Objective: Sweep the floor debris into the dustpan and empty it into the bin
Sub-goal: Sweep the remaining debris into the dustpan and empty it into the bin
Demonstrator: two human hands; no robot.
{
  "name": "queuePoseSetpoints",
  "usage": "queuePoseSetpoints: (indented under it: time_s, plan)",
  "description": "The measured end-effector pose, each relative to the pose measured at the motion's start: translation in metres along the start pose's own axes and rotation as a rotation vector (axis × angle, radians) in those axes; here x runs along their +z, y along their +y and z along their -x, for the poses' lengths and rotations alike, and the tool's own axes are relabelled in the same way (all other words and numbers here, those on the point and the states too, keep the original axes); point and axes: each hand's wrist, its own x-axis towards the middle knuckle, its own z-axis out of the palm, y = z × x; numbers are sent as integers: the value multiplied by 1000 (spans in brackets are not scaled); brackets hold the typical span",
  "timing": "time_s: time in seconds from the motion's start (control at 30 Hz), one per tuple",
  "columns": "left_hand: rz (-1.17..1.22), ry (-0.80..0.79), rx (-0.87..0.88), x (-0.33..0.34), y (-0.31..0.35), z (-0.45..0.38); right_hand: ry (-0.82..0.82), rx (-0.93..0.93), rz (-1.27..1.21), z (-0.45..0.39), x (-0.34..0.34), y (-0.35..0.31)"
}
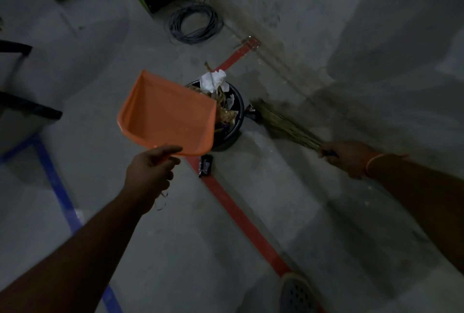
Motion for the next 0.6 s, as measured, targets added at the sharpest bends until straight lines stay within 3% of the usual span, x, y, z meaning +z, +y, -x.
queuePoseSetpoints:
  time_s: [0.17,0.37,0.6]
  plan:
    - [21,-51,18,-22,-19,25,-100,-84,116,35,46,2]
    - [107,52,59,-61,-42,56,-157,-155,112,90,112,-17]
    - [105,56,5,-113,-95,97,-115,-202,8,139,169,-58]
